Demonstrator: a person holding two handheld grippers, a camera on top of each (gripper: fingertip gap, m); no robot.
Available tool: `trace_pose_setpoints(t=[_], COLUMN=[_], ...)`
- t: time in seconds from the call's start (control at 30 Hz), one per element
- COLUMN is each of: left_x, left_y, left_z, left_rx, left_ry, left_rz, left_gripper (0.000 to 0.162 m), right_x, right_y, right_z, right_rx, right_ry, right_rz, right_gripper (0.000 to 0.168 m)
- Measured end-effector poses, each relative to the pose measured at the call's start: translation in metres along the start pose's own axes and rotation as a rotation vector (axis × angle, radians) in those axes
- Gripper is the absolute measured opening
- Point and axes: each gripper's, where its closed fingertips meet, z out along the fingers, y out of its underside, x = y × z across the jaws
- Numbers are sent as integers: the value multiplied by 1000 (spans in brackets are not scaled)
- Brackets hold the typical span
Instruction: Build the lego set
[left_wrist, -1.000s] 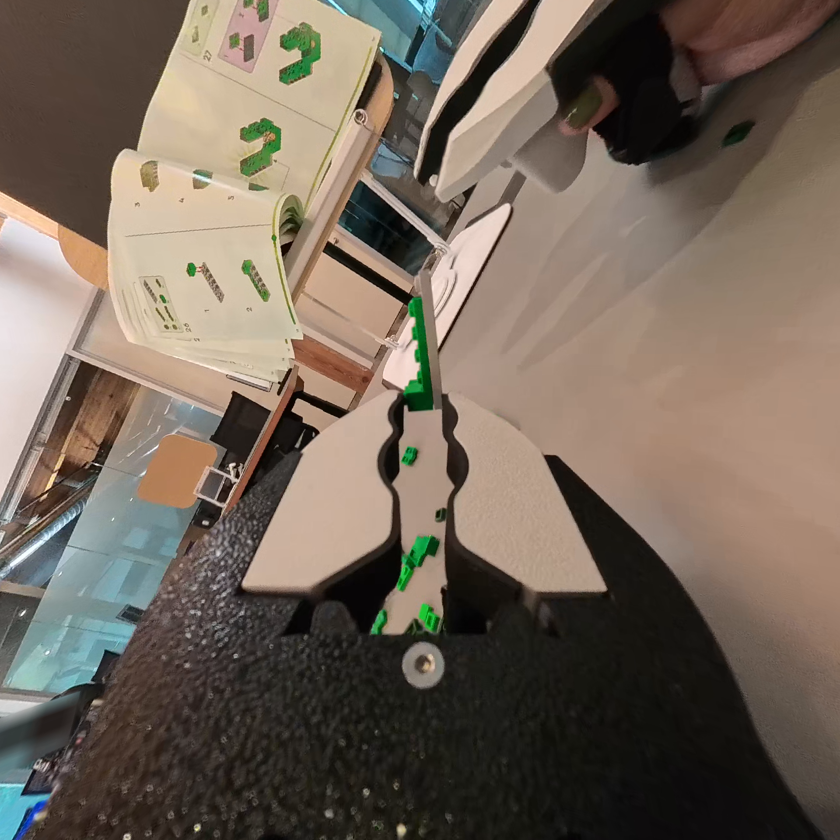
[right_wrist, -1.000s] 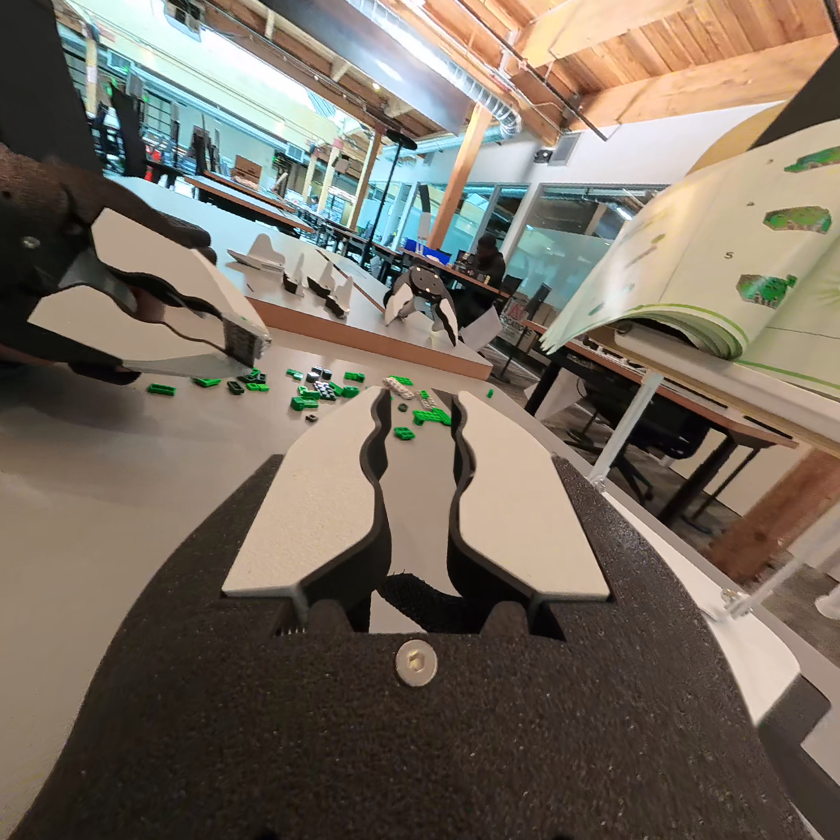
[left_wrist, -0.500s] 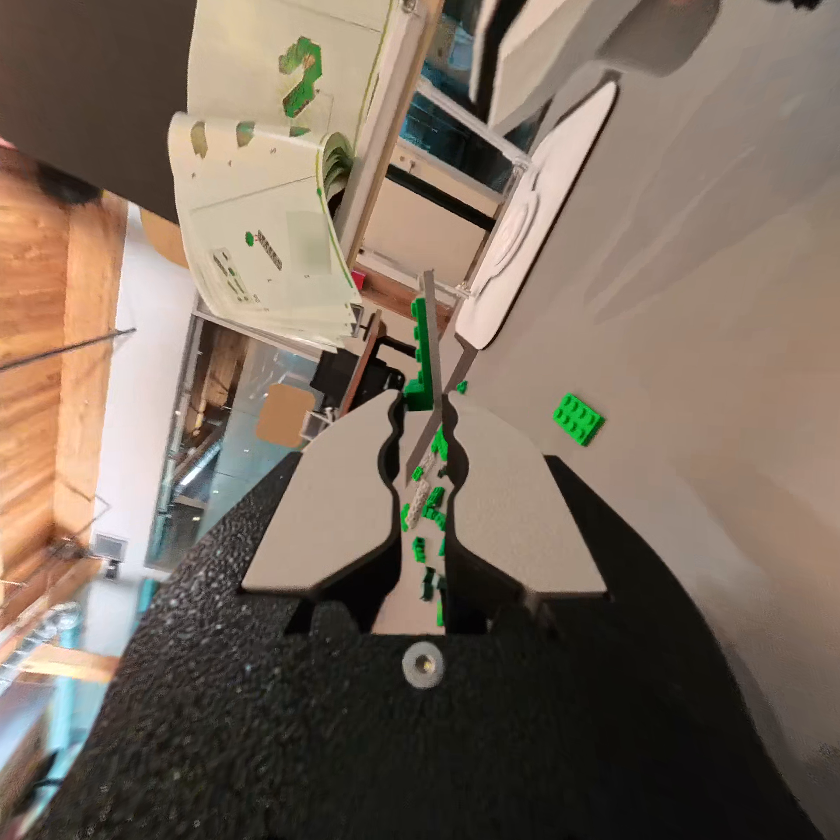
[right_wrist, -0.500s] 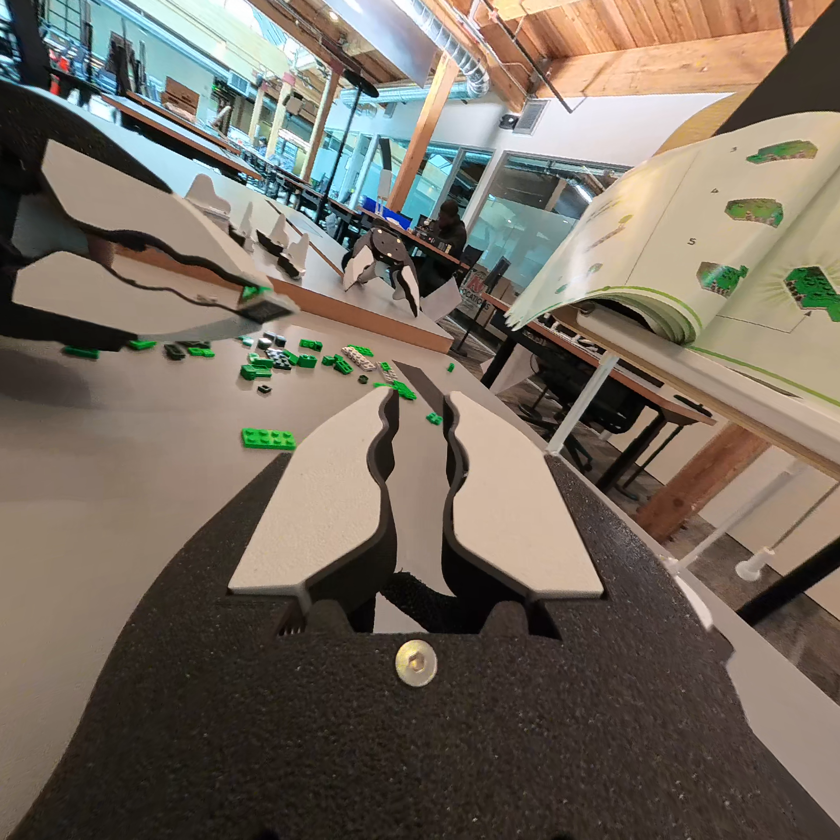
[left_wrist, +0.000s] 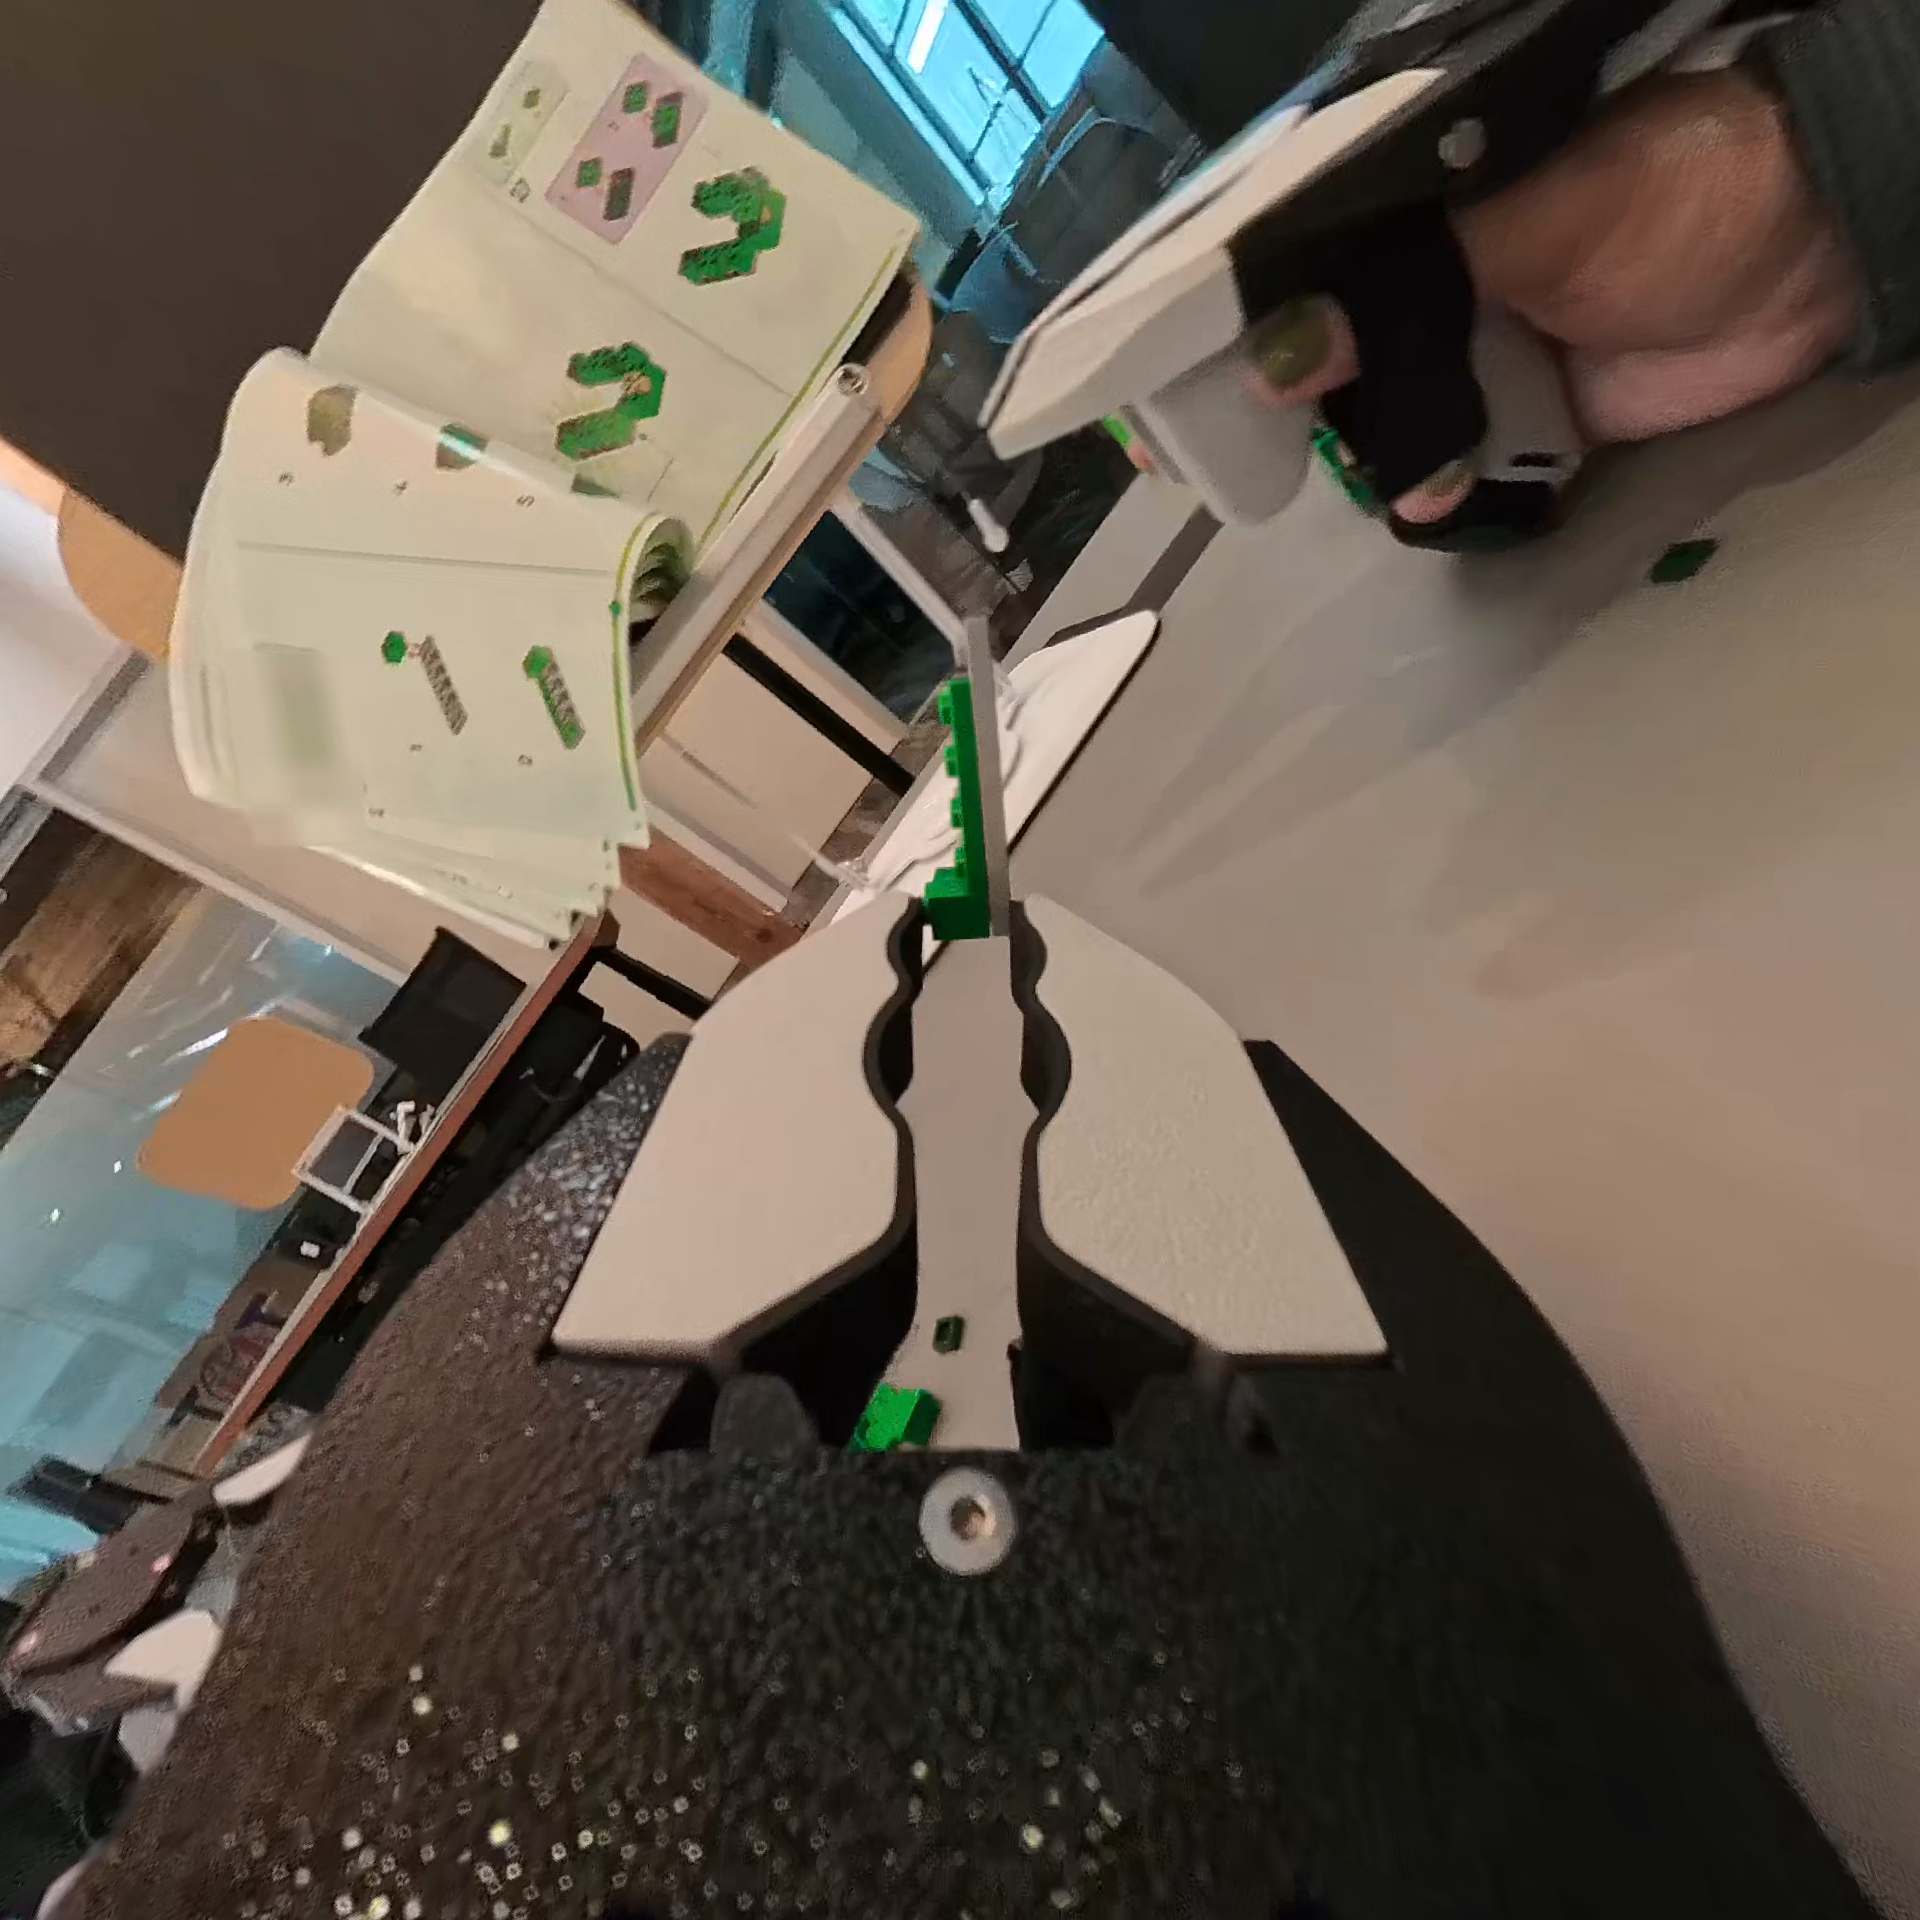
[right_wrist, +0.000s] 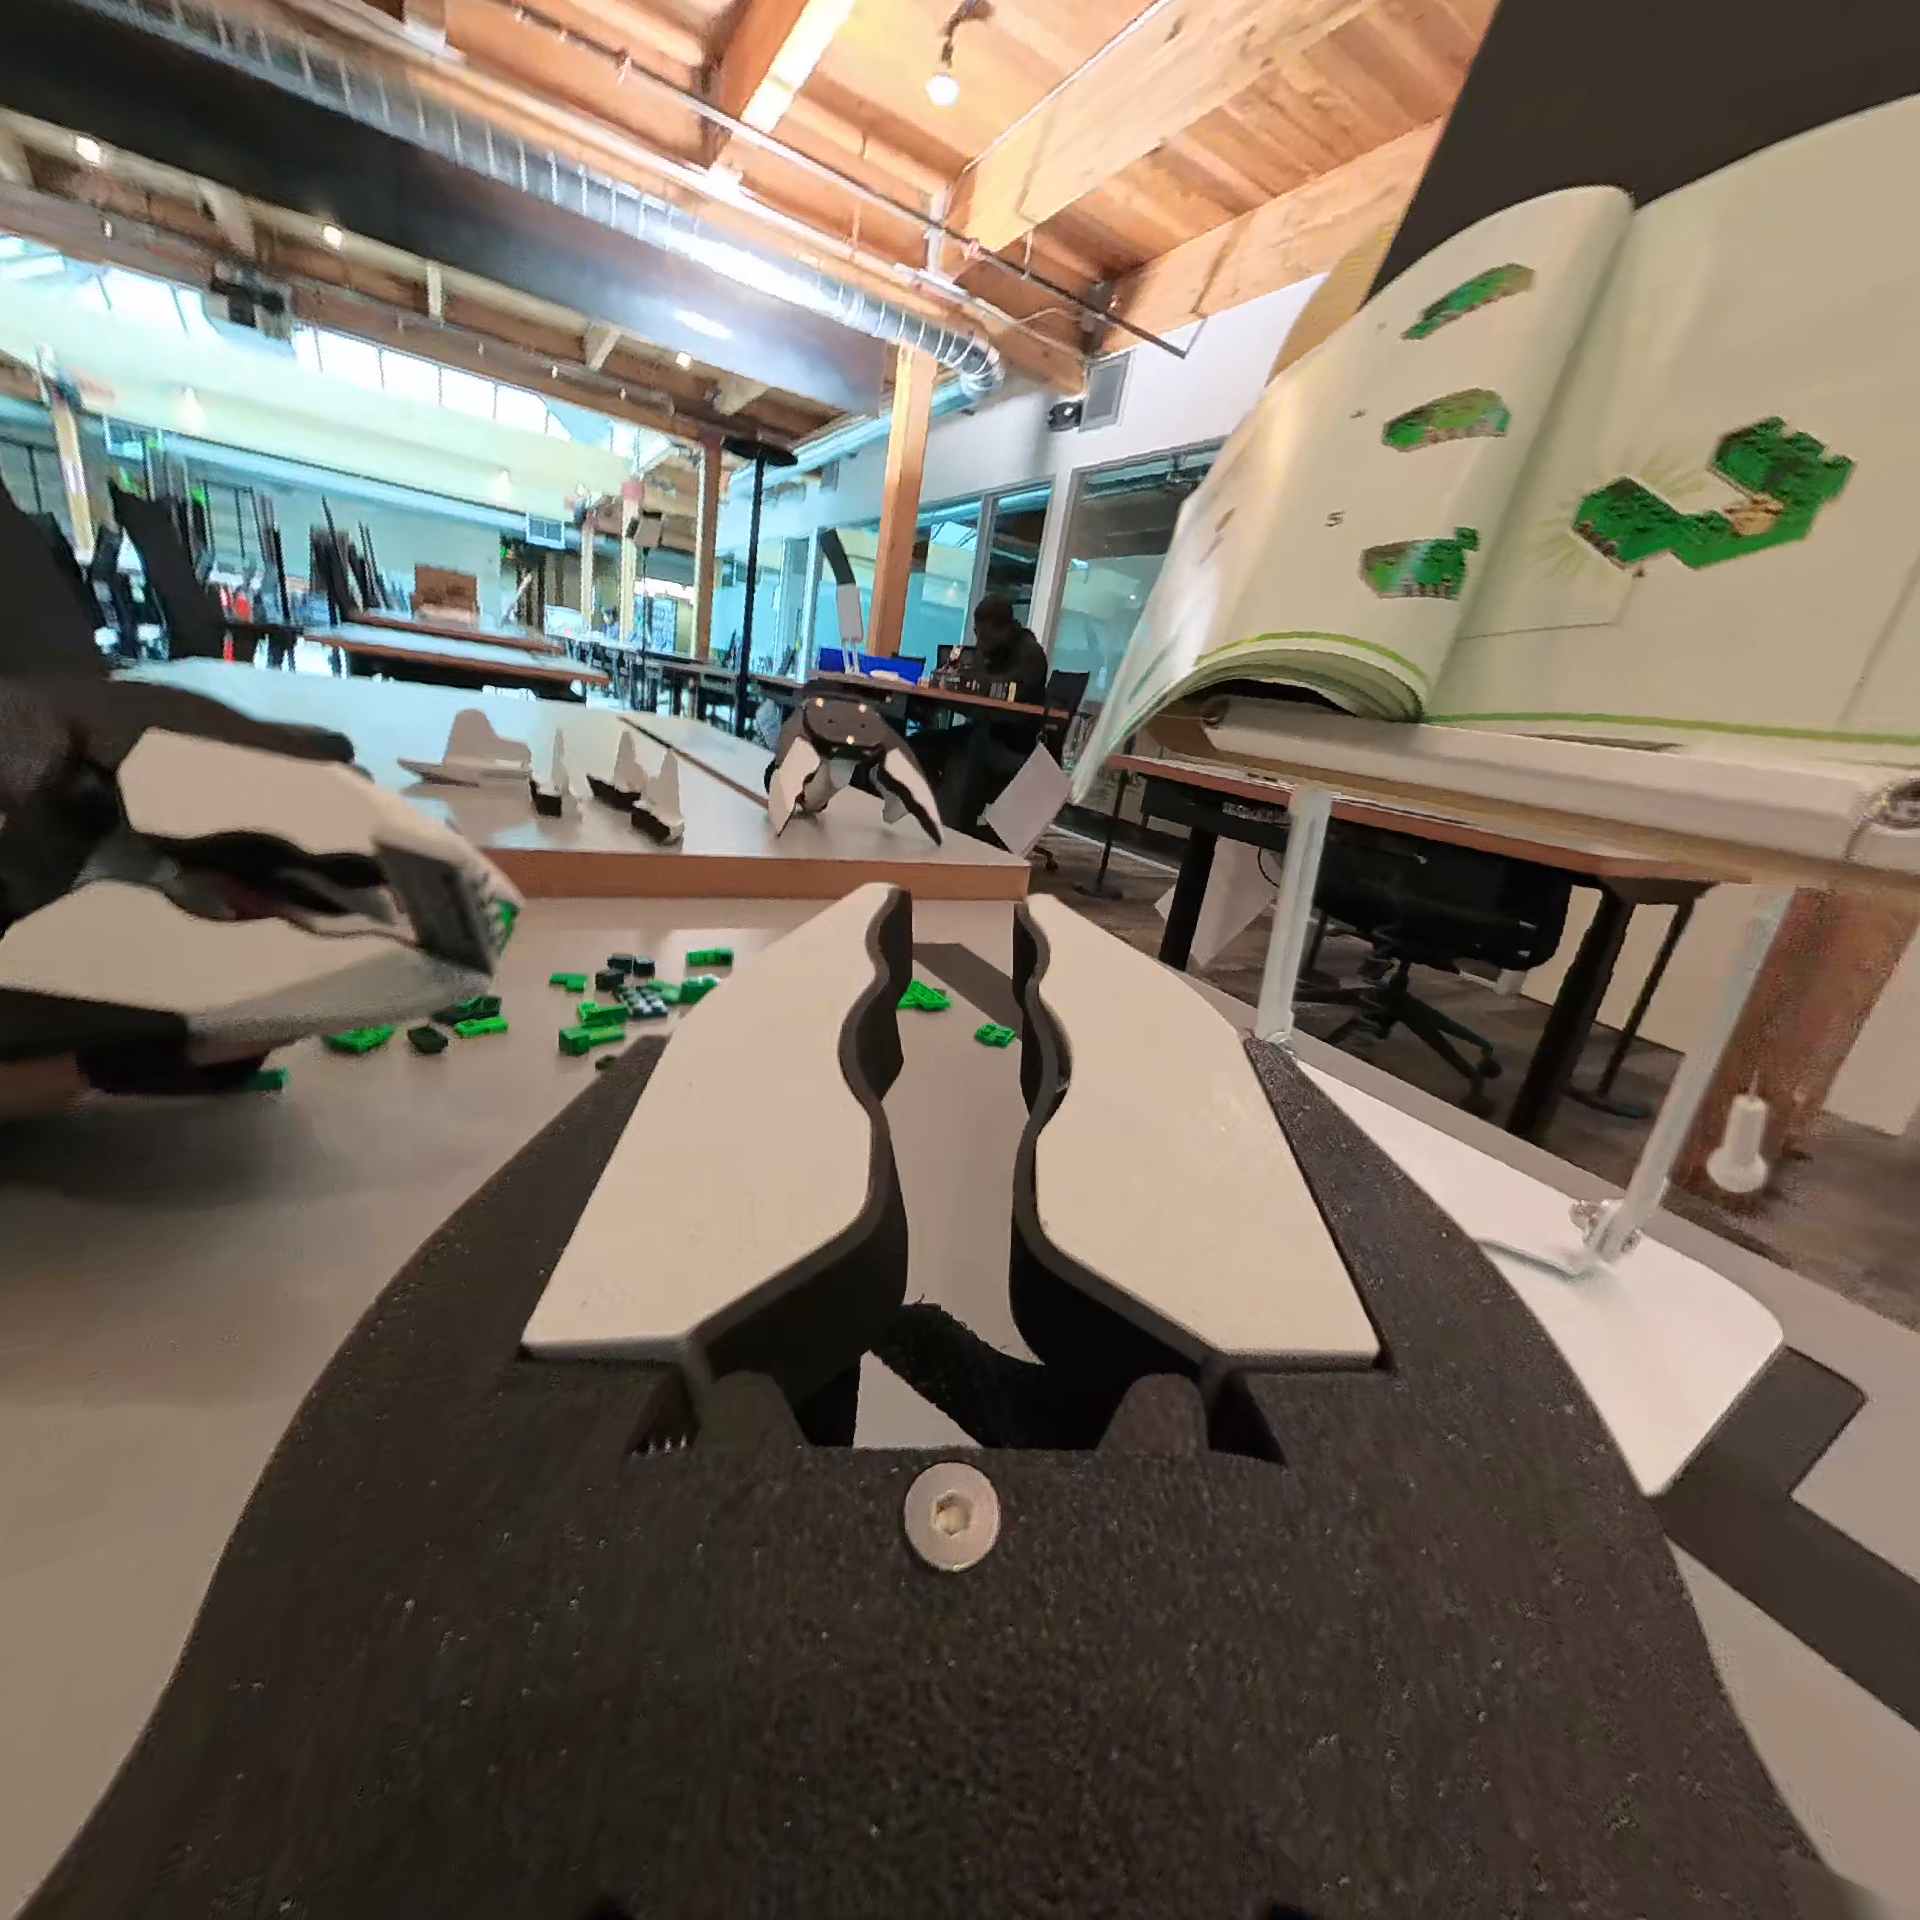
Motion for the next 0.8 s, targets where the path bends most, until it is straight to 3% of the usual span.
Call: trace_pose_setpoints(t=[0.03, 0.3, 0.8], left_x=[3, 7, 6], left_y=[-2, -11, -4], left_z=[1, -2, -3], left_rx=[2, 49, 10], left_ry=[10, 54, 37], left_rz=[19, -65, -42], left_gripper=[15, 16, 16], right_x=[3, 0, -2], right_y=[-1, 0, 2], right_z=[-1, 1, 2], right_rx=[8, -3, -14], right_ry=[8, 8, 4], right_rz=[18, -12, -18], right_gripper=[18, 17, 15])
